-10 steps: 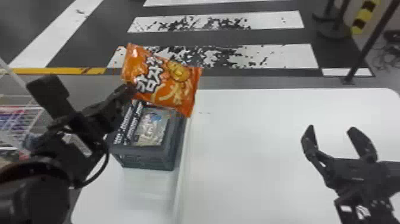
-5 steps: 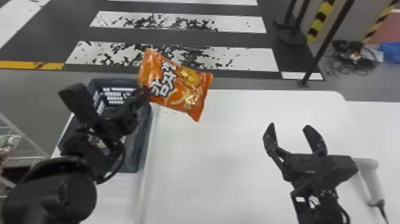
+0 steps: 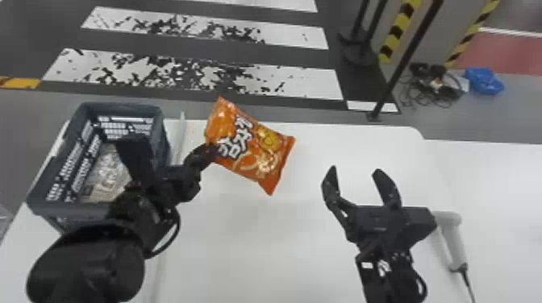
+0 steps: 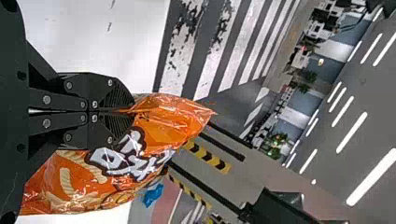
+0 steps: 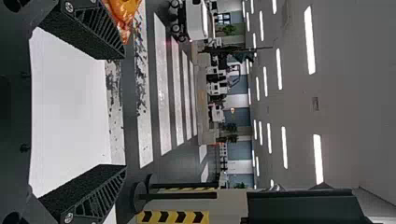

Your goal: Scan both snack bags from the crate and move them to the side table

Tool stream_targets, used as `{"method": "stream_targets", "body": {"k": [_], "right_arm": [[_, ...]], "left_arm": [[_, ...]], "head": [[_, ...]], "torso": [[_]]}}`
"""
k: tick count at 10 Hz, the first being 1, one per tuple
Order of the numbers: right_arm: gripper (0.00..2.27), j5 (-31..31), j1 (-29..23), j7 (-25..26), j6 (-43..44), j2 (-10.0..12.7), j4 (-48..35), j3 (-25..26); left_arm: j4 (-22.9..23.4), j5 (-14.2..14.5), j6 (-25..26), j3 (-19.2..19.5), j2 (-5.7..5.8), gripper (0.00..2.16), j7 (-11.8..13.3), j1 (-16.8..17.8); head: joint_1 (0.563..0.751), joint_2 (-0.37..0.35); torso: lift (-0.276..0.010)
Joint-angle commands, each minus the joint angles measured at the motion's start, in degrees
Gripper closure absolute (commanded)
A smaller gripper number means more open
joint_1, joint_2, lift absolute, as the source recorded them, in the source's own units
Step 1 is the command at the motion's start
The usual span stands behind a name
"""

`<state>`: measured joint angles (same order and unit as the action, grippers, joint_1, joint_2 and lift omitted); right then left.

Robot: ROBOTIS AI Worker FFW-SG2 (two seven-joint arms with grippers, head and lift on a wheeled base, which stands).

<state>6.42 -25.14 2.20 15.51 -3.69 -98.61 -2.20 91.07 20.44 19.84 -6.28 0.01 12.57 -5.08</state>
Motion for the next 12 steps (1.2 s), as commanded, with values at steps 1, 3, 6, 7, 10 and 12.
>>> {"method": "stream_targets", "body": {"k": [1,3,6,7,10,12], "right_arm": [[0.09,0.0,0.0,0.0,0.0,0.0,0.0,0.0],[0.09,0.0,0.0,0.0,0.0,0.2,0.0,-0.1],[0.09,-0.1,0.0,0.0,0.0,0.3,0.0,-0.5],[0.09,-0.1,0.0,0.0,0.0,0.3,0.0,-0.6],[0.08,0.0,0.1,0.0,-0.2,0.1,-0.1,-0.5],[0.08,0.5,0.2,0.0,-0.5,0.0,-0.1,-0.5]], "left_arm": [[-6.0,-2.1,-2.1,-3.7,-0.16,1.87,0.0,2.0],[-12.1,-6.6,-3.0,-7.8,-0.16,1.86,-0.5,4.7],[-15.2,-9.7,-2.6,-11.5,-0.16,1.83,0.0,5.5],[-15.6,-10.9,-2.5,-12.6,-0.16,1.77,0.0,5.6],[-14.4,-11.6,-3.0,-13.3,-0.16,0.0,-5.4,4.6],[-8.9,-15.7,-4.8,-13.7,-0.16,0.05,-8.4,1.5]], "head": [[0.695,-0.16],[0.695,-0.207],[0.695,-0.244],[0.695,-0.255],[0.695,-0.26],[0.695,-0.253]], "torso": [[-0.029],[-0.029],[-0.029],[-0.029],[-0.029],[-0.029]]}}
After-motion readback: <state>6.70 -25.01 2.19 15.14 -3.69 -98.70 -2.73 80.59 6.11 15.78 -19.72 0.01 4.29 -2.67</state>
